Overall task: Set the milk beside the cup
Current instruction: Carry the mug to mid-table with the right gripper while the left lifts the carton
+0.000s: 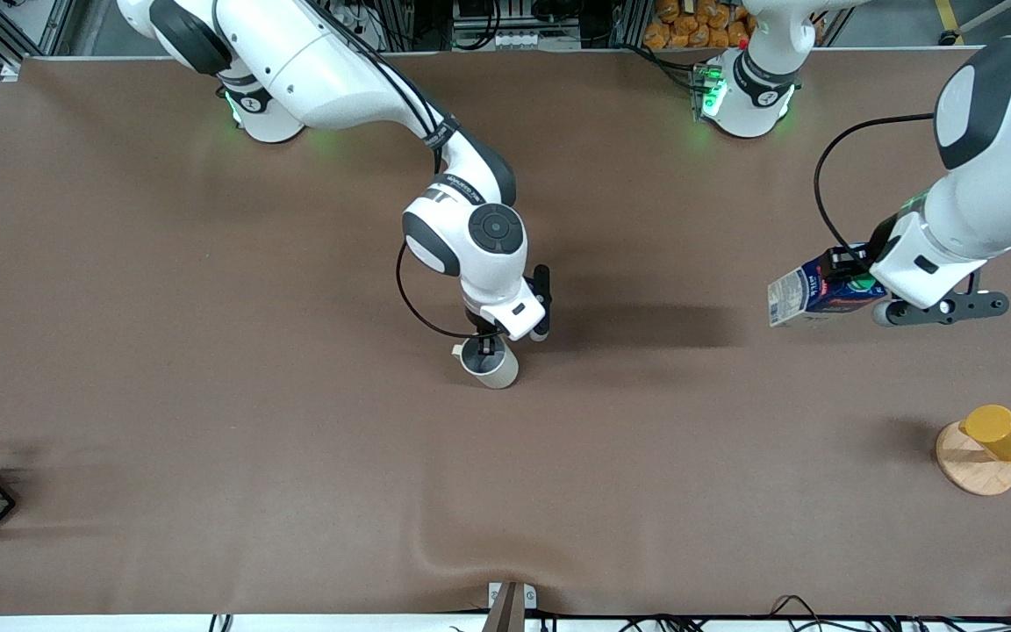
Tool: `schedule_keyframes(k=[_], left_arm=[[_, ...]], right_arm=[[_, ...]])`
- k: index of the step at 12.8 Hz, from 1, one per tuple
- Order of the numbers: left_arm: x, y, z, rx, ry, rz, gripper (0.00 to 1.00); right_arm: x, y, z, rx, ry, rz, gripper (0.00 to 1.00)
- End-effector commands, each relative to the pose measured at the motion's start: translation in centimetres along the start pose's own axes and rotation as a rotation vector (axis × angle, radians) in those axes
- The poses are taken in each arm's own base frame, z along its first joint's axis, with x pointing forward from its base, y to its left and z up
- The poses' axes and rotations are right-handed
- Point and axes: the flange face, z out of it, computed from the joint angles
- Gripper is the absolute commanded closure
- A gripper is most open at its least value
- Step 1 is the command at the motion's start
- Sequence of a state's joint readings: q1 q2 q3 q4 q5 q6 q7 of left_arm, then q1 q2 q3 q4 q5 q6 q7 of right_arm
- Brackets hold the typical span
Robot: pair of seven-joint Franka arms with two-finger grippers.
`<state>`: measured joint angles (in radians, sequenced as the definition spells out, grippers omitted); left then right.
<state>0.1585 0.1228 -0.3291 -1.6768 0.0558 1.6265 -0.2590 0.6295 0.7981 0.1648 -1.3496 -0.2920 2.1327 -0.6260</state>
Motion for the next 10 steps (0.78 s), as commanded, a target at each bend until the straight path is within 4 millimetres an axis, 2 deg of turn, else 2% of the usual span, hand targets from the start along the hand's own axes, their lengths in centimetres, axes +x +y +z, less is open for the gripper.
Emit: schedule_keyframes(k=[1, 2, 4, 5, 7, 9, 10], left_arm=[[-1.2, 1.0, -0.7, -0.029, -0.008, -0.029, 0.44], [-1.4, 1.6, -0.8, -0.028, -0.006, -0.030, 0.44], [-1.5, 2.2, -0.8, -0.029, -0.006, -0.039, 0.44], [-2.1, 3.9, -1.1, -0.043, -0.009, -0.041, 0.44], [-3.0, 7.0, -1.6, -0.057, -0.008, -0.080, 0.44], [-4.4, 10.3, -1.8, -0.056, -0.007, -0.094, 0.44], [-5.1, 12.2, -2.3, -0.062, 0.000, -0.108, 0.44]], right_arm=[[-0.3, 1.1, -1.9, -0.034, 0.008, 0.023, 0.00], [-0.3, 1.2, -2.8, -0.036, 0.013, 0.026, 0.00], [-0.8, 1.9, -6.8, -0.066, 0.050, 0.045, 0.00], [-1.6, 2.2, -7.7, -0.059, 0.036, 0.056, 0.00], [-3.2, 2.9, -11.0, -0.067, 0.026, 0.080, 0.00], [-8.6, 6.4, -13.2, -0.034, 0.022, 0.185, 0.00], [-12.0, 8.6, -14.0, -0.029, 0.036, 0.251, 0.00]])
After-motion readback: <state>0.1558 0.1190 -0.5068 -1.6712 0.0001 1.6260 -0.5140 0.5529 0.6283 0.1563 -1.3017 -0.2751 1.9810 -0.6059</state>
